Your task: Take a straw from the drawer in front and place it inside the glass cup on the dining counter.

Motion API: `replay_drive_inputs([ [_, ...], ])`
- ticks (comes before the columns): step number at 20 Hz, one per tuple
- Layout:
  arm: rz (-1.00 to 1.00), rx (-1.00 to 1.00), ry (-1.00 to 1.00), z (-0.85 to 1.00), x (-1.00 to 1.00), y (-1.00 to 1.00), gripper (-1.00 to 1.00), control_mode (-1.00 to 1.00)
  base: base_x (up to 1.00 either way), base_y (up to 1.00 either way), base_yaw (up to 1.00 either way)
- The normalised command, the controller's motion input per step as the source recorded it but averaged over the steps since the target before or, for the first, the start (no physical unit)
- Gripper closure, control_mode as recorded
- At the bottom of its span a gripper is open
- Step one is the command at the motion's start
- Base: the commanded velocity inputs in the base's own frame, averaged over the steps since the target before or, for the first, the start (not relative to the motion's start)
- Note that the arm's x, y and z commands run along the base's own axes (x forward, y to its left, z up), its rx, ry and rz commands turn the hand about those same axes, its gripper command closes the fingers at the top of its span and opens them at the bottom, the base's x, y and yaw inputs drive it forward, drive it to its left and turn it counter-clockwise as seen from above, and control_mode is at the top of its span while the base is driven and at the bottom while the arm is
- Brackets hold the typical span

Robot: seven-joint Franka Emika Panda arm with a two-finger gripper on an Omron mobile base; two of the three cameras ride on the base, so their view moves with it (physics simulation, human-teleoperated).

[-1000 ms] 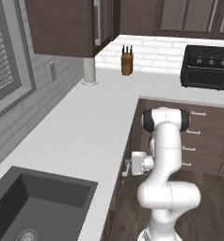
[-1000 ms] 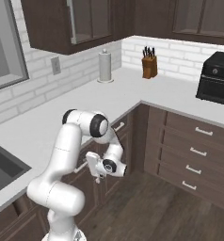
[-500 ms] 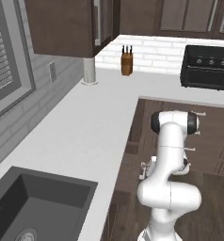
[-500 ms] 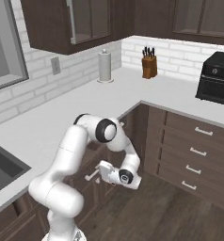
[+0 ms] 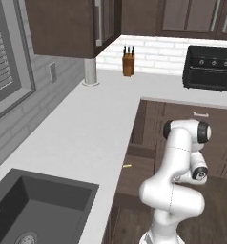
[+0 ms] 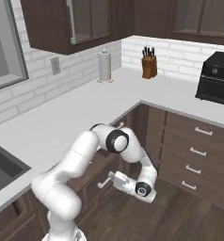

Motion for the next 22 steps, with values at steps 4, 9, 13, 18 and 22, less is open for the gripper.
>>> replay_drive_inputs([
  [4,0.00,0.01,0.02,-0.01,0.00,-0.02,-1.00,-1.00,0.00,0.00,0.00],
  [9,-0.03,0.05,0.01,0.00,-0.17,-0.20,-1.00,-1.00,0.00,0.00,0.00],
  [13,-0.03,0.11,0.00,0.00,-0.55,-0.47,-1.00,-1.00,0.00,0.00,0.00],
  [18,-0.12,0.05,-0.01,0.35,-0.67,-0.37,-1.00,-1.00,0.00,0.00,0.00],
  [22,-0.19,-0.13,-0.01,0.95,-0.51,0.00,-1.00,-1.00,0.00,0.00,0.00],
])
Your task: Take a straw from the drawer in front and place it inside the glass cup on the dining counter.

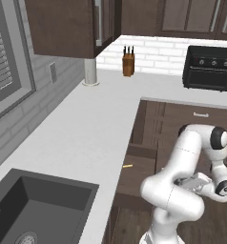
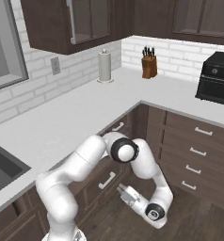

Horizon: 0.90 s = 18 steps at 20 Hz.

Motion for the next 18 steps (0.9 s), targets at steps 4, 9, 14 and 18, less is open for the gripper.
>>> replay_drive_inputs([
  [4,-0.17,-0.30,-0.02,1.00,-0.19,0.03,-1.00,-1.00,0.00,0.00,0.00],
  [9,-0.09,-0.28,0.00,0.99,-0.06,0.02,-1.00,-1.00,0.00,0.00,0.00],
  [14,-0.04,-0.20,0.08,0.94,0.03,0.07,-1.00,-1.00,0.00,0.00,0.00],
  [18,0.00,-0.10,0.23,0.48,0.19,0.16,-1.00,-1.00,0.00,0.00,0.00],
])
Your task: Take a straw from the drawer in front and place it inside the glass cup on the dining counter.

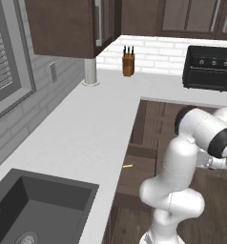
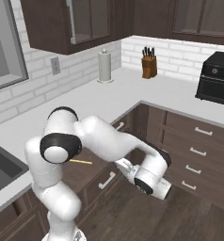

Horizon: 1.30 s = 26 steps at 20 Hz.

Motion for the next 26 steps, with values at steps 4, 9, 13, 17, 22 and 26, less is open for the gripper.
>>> replay_drive_inputs([
  [4,0.00,-0.14,0.33,0.10,0.34,0.39,-1.00,-1.00,0.00,0.00,0.00],
  [9,0.00,-0.17,0.34,0.00,0.34,0.49,-1.00,-1.00,0.00,0.00,0.00],
  [13,0.00,-0.06,0.38,0.00,0.39,0.40,-1.00,-1.00,0.00,0.00,0.00],
  [17,0.00,-0.02,0.41,0.02,0.45,0.31,-1.00,-1.00,0.00,0.00,0.00],
  [22,0.00,-0.02,0.38,-0.17,0.31,0.32,-1.00,-1.00,0.00,0.00,0.00],
  [26,0.01,-0.05,0.18,-0.24,0.19,0.10,-1.00,-1.00,0.00,0.00,0.00],
])
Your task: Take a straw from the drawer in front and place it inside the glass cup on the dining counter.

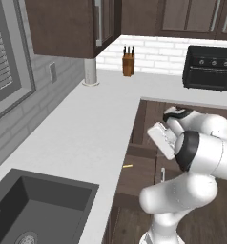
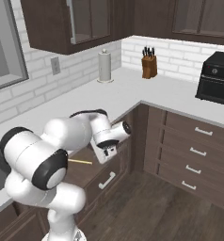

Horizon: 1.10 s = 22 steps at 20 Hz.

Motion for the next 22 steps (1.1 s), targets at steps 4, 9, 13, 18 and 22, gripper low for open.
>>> replay_drive_inputs([
  [4,0.00,-0.13,0.10,-0.32,0.23,0.18,-1.00,-1.00,0.00,0.00,0.00],
  [9,0.00,-0.18,0.00,-0.36,0.08,0.22,-1.00,-1.00,0.00,0.00,0.00],
  [13,0.00,-0.17,0.00,-0.38,0.04,0.21,-1.00,-1.00,0.00,0.00,0.00],
  [18,0.00,-0.16,0.00,-0.37,0.03,0.20,-1.00,-1.00,0.00,0.00,0.00],
  [22,0.00,-0.12,0.00,-0.33,0.07,0.12,-1.00,-1.00,0.00,0.00,0.00],
])
